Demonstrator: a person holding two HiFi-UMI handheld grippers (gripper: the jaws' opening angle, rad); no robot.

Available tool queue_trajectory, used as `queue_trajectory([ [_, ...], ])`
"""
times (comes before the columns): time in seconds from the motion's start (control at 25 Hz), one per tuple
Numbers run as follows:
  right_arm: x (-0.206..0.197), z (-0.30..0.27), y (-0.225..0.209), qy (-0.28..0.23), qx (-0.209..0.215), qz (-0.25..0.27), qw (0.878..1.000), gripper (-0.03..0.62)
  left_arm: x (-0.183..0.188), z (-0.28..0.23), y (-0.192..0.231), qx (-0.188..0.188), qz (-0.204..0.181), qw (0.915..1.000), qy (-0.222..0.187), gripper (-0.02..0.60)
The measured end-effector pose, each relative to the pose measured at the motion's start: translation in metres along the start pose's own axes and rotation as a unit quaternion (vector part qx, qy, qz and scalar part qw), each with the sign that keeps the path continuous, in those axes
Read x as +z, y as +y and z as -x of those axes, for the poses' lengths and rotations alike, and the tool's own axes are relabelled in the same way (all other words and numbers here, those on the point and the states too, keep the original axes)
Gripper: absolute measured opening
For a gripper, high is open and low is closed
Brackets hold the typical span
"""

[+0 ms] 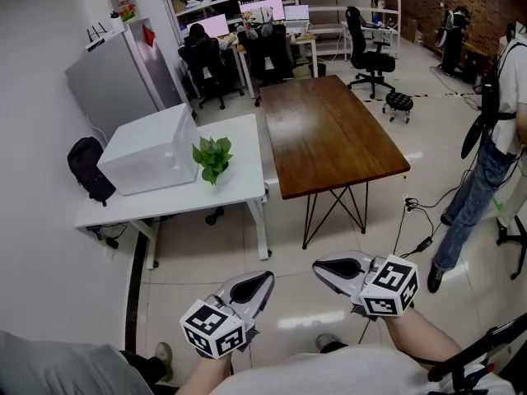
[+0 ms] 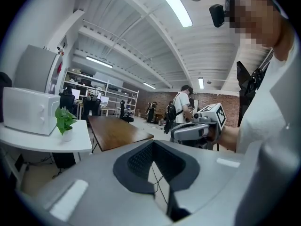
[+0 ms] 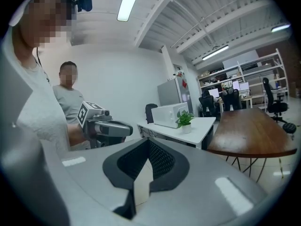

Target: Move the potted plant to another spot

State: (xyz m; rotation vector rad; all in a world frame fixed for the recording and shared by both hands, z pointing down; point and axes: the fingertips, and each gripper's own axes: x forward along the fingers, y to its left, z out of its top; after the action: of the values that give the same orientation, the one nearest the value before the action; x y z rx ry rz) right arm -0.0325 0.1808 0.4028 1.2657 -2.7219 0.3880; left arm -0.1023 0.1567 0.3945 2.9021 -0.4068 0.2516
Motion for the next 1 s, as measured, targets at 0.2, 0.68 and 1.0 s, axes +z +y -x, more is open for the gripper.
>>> queue_trajectory([
  [0.2,-0.007,0.010,0.013,-0.004,-0.010,0.002,1.000,0.005,-0.004,0.010,-0.015,-0.006,-0.006,1.0000,-0.001,-0.004],
  [0.68,-0.009,0.022,0.015,-0.009,-0.030,0.001,0.999,0.005,0.001,0.010,-0.031,-0.014,-0.011,0.9998,-0.008,-0.003],
  [1.0,-0.008,0.022,0.017,-0.011,-0.032,0.004,0.999,0.005,0.001,0.011,-0.030,-0.013,-0.011,0.9998,-0.010,-0.004],
])
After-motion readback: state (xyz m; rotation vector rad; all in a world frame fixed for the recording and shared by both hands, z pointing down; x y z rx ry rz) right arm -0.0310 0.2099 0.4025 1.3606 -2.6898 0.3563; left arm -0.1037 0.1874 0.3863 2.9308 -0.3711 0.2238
